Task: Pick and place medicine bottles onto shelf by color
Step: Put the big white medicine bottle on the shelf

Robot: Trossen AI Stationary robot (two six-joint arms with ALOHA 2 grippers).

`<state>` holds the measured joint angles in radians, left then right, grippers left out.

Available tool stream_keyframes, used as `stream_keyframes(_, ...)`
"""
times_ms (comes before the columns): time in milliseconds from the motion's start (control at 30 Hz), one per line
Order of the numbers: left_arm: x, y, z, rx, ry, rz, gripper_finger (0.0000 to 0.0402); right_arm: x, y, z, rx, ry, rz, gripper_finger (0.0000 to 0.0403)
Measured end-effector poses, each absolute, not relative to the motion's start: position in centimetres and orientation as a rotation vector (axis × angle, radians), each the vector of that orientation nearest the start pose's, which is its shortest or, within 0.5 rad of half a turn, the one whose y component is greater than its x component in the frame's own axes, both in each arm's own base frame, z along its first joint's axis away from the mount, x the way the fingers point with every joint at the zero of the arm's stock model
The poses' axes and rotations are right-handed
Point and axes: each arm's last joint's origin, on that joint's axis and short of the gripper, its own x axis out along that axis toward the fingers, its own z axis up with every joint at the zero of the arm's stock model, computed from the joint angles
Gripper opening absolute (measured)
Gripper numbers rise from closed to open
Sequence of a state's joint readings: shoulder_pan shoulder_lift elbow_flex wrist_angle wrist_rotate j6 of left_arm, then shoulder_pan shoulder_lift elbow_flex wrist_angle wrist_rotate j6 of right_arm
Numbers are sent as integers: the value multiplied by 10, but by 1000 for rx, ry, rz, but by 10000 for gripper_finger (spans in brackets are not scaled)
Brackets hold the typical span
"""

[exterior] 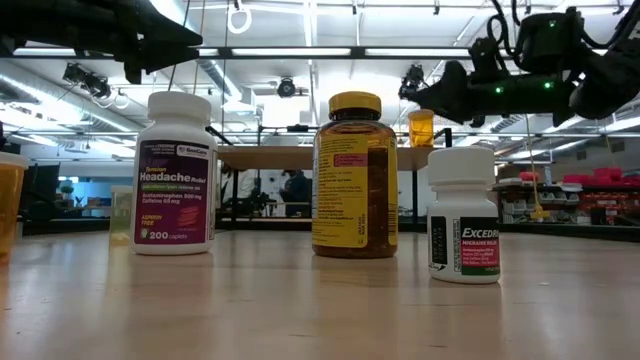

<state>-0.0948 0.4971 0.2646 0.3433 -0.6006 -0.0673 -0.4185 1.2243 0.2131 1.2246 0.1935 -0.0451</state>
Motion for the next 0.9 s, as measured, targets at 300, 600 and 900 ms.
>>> stream_keyframes(300,132,4,241,-104,-123,502,173,187,-76,207,-216,-250,-589,257)
stream_keyframes(600,132,4,242,-105,-125,501,173,185,-54,219,-251,-297,-526,257)
stream_keyframes(900,132,3,242,-141,-136,481,178,225,-31,241,-186,-79,-346,256)
